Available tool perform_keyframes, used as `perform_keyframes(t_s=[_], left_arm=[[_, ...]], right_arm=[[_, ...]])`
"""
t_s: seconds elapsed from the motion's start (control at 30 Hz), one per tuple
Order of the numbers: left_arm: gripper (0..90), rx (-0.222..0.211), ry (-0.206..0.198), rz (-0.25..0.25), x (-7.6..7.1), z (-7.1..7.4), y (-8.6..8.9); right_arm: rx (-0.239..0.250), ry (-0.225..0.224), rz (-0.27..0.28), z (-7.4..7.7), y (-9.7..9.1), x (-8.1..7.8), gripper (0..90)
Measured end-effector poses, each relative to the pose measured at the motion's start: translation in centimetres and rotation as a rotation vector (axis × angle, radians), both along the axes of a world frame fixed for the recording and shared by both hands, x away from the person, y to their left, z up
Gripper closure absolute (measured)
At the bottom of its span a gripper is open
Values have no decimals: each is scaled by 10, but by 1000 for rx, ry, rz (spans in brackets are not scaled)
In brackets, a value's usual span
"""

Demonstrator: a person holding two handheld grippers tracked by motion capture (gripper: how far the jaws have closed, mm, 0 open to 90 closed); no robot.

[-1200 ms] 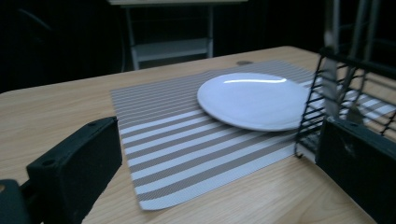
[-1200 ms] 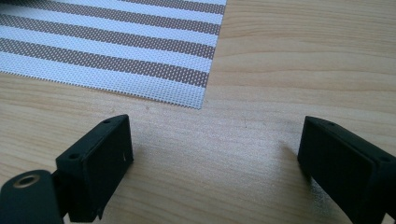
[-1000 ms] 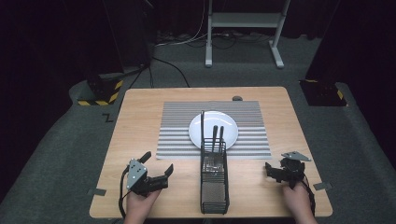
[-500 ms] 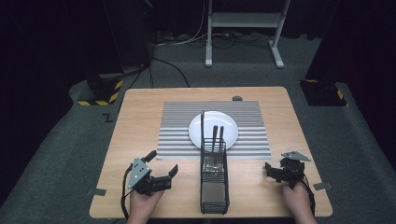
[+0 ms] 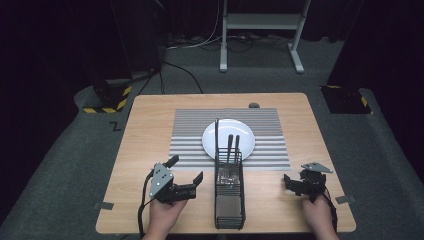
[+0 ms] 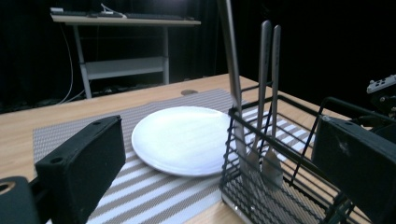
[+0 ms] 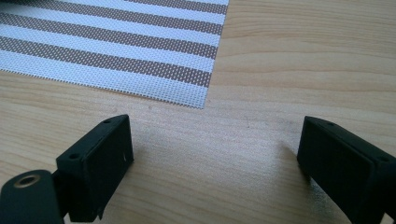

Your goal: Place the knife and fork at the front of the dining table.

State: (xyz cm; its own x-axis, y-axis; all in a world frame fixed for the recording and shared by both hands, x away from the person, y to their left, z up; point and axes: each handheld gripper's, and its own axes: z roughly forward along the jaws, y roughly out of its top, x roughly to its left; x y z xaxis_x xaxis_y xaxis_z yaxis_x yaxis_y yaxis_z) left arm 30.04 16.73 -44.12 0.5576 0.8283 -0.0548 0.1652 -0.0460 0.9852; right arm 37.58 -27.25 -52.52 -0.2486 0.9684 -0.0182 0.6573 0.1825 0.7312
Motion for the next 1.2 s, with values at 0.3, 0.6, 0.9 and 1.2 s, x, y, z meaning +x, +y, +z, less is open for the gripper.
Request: perform_keyframes(t_s=[0.3, 0.6, 0.9, 1.2], left_arm=[[49, -18, -14, -3, 9, 5, -9], [77, -18, -10, -13, 19, 5, -17], [117, -27, -11, -19, 29, 10, -30], [148, -17, 10, -27, 40, 13, -39]], right_arm=[[1, 0, 1, 0, 0, 0, 100], [2, 3, 8, 0, 1, 0, 99], [3, 2, 13, 0, 1, 0, 98], [2, 3, 11, 0, 1, 0, 98]])
